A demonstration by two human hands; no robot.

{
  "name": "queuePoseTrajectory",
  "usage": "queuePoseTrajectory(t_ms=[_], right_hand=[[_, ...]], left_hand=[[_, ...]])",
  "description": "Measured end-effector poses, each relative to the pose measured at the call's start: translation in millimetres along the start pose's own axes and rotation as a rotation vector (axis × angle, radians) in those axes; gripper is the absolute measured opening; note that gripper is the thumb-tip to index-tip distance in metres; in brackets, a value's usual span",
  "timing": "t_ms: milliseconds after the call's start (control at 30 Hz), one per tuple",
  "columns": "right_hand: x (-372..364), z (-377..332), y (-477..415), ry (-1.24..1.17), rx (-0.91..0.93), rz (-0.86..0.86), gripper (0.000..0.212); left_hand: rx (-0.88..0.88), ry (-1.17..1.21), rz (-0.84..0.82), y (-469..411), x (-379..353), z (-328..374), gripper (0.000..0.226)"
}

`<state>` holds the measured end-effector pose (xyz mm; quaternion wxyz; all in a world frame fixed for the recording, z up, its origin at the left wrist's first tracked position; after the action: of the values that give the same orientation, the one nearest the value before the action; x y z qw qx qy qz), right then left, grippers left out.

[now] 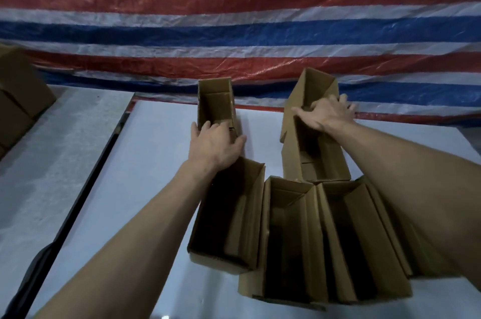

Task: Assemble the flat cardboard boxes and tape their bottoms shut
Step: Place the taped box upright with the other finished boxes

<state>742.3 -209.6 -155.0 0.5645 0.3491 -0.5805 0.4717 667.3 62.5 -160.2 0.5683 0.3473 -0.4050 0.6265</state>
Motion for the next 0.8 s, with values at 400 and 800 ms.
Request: queuePoseTrajectory(t_ms=[400,800], right_hand=[[52,37,-9,-0.161,-0.050,0.411,0.023],[25,100,100,-0.361,0.292,-0.293,0.017]], left_hand=[[-0.129,0.037,-0.071,6,-9,40,0.031],[-0.289,-0.253,-0.279,46,-13,44,0.062]])
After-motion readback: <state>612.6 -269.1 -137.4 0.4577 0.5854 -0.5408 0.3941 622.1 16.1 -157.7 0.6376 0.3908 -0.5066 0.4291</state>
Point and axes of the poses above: each hand's wrist, its own y-axis away from the middle knuckle, its own x-axis out of the back of the hand, z = x × y, the point moved 5 cm from there along -y, towards the middle knuckle, and after that the axes turned 14 degrees about z, right-handed, at the moved point
